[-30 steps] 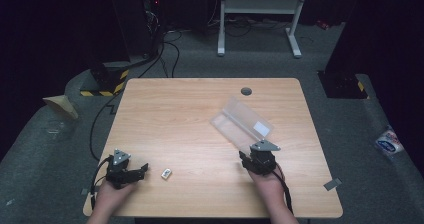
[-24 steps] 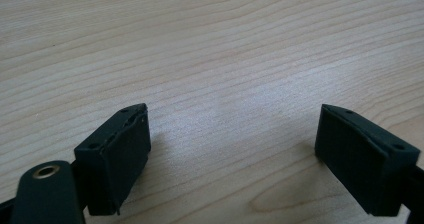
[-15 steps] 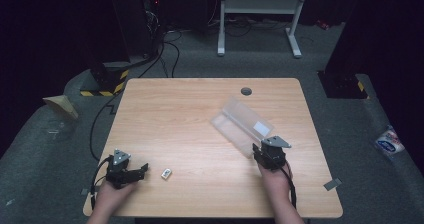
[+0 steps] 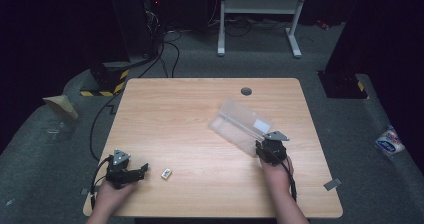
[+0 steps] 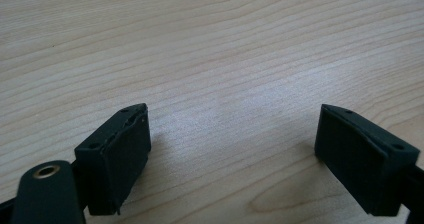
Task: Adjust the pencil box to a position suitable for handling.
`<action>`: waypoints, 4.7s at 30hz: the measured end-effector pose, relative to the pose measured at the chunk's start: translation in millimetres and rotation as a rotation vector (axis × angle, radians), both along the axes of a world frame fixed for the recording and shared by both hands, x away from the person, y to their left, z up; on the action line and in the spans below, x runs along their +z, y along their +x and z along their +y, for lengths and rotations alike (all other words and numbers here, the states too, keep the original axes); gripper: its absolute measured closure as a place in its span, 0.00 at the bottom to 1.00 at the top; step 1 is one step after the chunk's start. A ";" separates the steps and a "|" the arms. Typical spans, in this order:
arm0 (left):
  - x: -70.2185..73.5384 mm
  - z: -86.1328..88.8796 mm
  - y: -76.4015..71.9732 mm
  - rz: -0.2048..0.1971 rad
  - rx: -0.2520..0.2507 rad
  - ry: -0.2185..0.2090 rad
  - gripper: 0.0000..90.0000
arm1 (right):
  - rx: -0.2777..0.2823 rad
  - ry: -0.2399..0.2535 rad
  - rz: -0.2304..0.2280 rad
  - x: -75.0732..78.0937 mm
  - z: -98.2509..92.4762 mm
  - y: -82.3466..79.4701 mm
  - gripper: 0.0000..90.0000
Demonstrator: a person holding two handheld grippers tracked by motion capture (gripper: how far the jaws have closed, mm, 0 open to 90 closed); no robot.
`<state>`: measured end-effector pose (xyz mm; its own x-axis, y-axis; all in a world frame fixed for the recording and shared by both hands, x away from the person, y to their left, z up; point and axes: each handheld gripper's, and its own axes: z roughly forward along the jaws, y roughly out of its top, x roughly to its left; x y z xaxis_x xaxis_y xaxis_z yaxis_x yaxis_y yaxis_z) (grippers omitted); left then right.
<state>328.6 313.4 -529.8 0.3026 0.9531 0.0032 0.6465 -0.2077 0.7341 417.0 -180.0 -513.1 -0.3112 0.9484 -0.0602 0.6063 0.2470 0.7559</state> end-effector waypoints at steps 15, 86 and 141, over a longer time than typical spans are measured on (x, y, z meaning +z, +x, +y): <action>0.0 0.0 -0.1 0.000 0.000 0.001 0.17 | -0.045 0.103 0.036 5.1 -15.2 5.1 0.55; 0.0 0.1 -0.1 0.000 -0.001 0.000 0.17 | 0.141 0.025 0.034 -3.2 21.2 -21.8 0.85; 0.1 -1.2 1.0 0.001 -0.004 0.006 0.15 | -0.014 0.031 0.065 -10.2 -81.7 -58.1 0.27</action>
